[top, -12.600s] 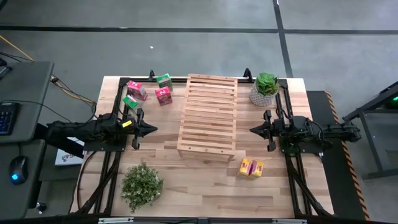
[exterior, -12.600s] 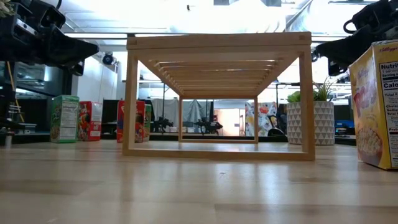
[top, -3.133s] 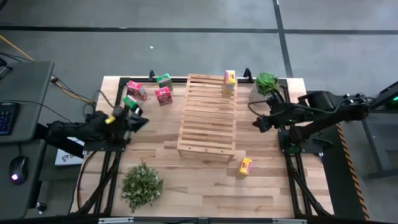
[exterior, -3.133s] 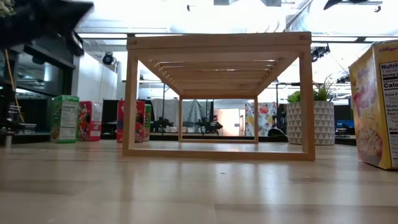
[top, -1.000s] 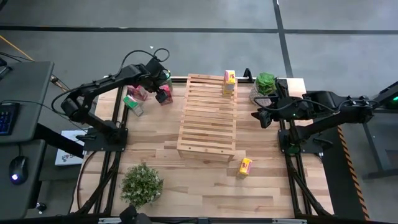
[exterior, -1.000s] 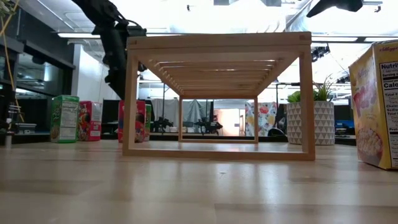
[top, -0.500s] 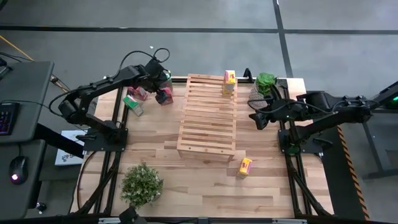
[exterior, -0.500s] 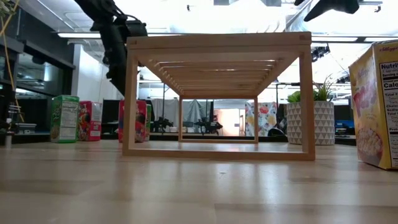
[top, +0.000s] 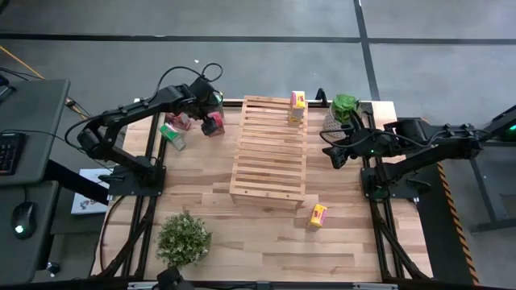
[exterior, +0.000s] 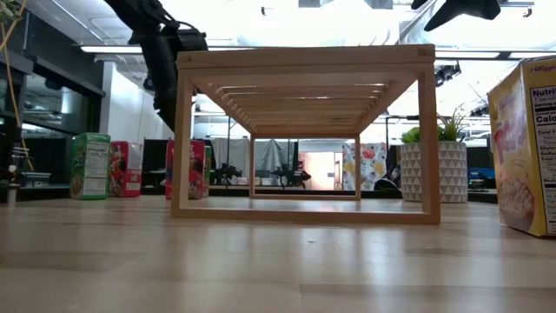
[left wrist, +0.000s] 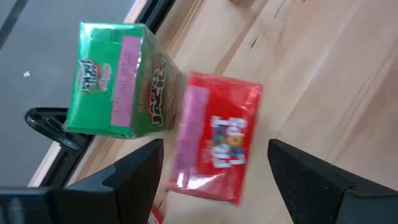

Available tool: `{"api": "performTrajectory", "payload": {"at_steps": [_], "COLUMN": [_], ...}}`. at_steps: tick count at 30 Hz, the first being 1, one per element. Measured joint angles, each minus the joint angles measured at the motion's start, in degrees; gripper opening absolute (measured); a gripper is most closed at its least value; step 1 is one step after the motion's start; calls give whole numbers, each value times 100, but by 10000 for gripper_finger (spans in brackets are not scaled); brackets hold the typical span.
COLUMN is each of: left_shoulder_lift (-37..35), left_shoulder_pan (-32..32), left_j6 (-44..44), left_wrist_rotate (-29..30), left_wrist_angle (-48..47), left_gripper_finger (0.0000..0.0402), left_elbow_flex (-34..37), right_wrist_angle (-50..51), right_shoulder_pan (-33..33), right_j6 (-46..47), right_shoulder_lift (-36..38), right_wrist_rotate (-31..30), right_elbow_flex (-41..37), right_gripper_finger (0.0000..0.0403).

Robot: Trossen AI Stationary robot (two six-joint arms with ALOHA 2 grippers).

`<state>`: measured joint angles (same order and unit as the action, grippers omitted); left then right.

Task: Stack cereal on shelf
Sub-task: Put the right red cereal box on the shelf

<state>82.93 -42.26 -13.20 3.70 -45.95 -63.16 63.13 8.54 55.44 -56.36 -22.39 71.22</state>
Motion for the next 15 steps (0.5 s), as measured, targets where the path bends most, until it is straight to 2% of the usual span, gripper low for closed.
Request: {"api": "performTrajectory", "payload": {"at_steps": [15], "left_shoulder_lift": [488], "left_shoulder_pan": [11], "left_j6": [3], "left_wrist_rotate": [-16], "left_wrist_angle": [-129], "left_gripper_finger": [280], "left_elbow_flex": [-2], "right_wrist_angle": [-4], "right_shoulder_pan": [2], "right_j6": [20], "right_shoulder_lift": [0], "right_wrist_rotate": [2], "right_elbow_flex": [0], "right_gripper_finger": [216]}}
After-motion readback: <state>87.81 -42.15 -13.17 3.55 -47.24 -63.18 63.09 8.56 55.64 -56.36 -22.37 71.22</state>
